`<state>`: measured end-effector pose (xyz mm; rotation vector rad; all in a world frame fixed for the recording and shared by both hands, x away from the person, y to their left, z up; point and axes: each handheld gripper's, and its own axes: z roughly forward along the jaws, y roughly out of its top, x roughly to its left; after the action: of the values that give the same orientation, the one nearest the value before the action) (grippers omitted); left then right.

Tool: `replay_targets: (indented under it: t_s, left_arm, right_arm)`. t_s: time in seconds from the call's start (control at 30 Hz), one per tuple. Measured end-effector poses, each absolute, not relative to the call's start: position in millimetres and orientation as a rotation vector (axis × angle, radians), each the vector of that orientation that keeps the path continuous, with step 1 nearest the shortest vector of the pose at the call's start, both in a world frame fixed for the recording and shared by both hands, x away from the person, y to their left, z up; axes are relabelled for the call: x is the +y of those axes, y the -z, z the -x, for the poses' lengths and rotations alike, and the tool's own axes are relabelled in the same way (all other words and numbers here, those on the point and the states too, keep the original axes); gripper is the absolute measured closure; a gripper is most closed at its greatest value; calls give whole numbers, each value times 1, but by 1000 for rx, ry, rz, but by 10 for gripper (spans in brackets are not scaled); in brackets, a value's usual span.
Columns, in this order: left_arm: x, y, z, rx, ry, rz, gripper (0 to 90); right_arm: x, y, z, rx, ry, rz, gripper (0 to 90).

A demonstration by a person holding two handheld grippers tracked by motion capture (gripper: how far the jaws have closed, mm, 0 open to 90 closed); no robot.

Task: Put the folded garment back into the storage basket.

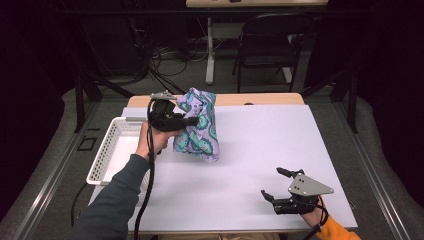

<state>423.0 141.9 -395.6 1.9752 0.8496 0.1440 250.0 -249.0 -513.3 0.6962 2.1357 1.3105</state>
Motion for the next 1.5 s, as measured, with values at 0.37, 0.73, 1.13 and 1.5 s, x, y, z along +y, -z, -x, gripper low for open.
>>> replay_targets:
  t_s: [0.37, 0.73, 1.13, 1.5]
  left_arm:
    - [156, 394, -420, 873, -151, -1960, 724]
    - [172, 391, -416, 893, -173, -1948, 724]
    - [187, 388, -413, 914, -209, -1942, 724]
    - [205, 376, -408, 919, -231, -1932, 724]
  right_arm:
    - [-249, 513, -250, 2136, -1308, -697, 145]
    - [-249, 513, -250, 2138, -1308, -698, 145]
    - [-249, 513, -251, 2138, -1313, -698, 145]
    - [-249, 513, -251, 2143, -1313, -699, 145]
